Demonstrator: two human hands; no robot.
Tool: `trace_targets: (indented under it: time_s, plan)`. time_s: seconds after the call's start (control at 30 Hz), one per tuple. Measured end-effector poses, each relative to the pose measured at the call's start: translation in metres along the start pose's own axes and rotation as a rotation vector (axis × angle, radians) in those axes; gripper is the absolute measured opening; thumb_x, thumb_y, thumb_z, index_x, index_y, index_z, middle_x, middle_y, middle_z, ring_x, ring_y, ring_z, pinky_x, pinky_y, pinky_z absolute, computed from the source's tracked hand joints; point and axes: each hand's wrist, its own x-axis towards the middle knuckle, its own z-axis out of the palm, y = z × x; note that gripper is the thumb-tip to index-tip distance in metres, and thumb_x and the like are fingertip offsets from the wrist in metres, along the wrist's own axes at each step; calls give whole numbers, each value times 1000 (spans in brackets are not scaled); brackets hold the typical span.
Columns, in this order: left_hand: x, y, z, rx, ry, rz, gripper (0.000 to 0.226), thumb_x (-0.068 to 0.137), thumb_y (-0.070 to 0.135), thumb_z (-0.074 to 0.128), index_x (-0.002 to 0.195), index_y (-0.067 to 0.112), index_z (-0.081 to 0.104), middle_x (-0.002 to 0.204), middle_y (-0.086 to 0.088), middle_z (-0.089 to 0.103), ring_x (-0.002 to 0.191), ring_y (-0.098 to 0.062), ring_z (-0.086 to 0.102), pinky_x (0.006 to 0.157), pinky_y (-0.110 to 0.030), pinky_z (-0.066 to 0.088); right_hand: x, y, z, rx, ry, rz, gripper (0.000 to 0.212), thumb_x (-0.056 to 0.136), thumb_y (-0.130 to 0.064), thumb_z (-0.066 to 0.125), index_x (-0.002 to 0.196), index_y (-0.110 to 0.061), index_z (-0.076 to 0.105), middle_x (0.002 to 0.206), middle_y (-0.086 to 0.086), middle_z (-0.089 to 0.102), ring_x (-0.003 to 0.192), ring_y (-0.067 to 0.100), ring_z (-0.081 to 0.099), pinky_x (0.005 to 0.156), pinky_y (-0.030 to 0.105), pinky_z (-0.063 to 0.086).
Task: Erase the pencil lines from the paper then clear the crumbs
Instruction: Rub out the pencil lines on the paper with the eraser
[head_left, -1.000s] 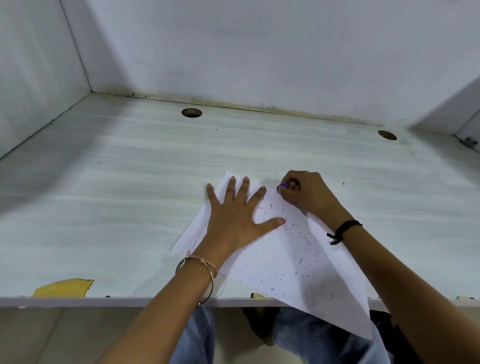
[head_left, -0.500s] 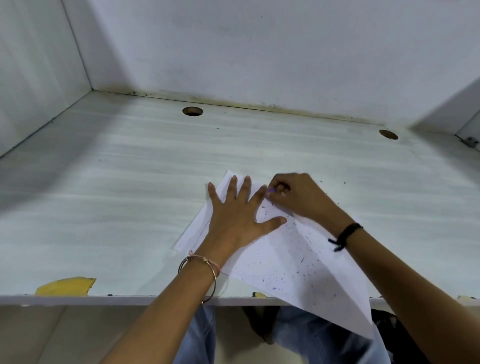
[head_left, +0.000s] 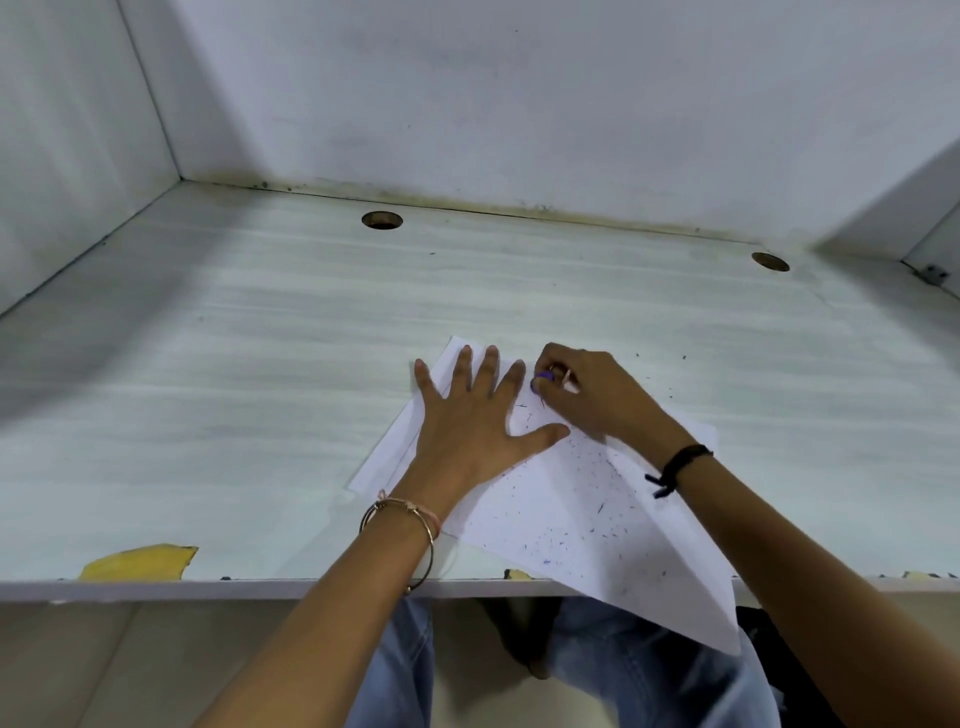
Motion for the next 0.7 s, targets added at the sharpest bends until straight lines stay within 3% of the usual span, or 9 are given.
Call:
trace_targets:
  time_s: [0.13,0.33,0.43,0.53,0.63,0.7]
  plan:
    - [-1,0,-2,9,-23,-5,95,79,88,17,156,35,0,164,2,-12,149,-22,-18,109,-69,-15,20,15,-17,-136,52,191,10,91,-23,53,93,-17,60,89,4,67,78,24,60,70,36,49]
    - [0,0,1,52,13,4,106,69,92,2,156,31,3,165,0,-6,151,-25,-10,109,-72,-9,-7,-8,-2,120,-65,-27,5,86,-24,60,83,-21,61,73,-7,61,59,9,49,58,23,41]
    - [-1,-1,0,16,-17,-3,100,76,90,13,156,31,1,164,2,-9,150,-23,-15,109,-69,-14,4,7,-7,57,-11,46,5,87,-29,60,83,-26,61,80,-9,63,63,6,52,58,21,40]
    - [-2,0,-2,2,-39,-1,97,80,87,15,157,29,1,164,2,-11,150,-21,-17,110,-67,-17,20,21,-20,-14,16,152,5,87,-25,59,83,-22,61,86,-1,66,70,18,56,62,27,42]
    - [0,-1,-4,5,-18,6,81,90,71,5,156,24,7,165,1,-3,151,-23,-9,110,-68,-10,17,17,-19,-33,28,134,6,89,-21,58,84,-19,60,86,2,66,72,21,58,63,29,43]
    - [0,-4,-7,102,-2,37,72,96,54,-4,156,17,12,164,-4,4,151,-28,-1,110,-70,2,3,5,-15,91,105,99,7,90,-21,57,84,-18,60,83,0,67,70,18,57,62,28,44]
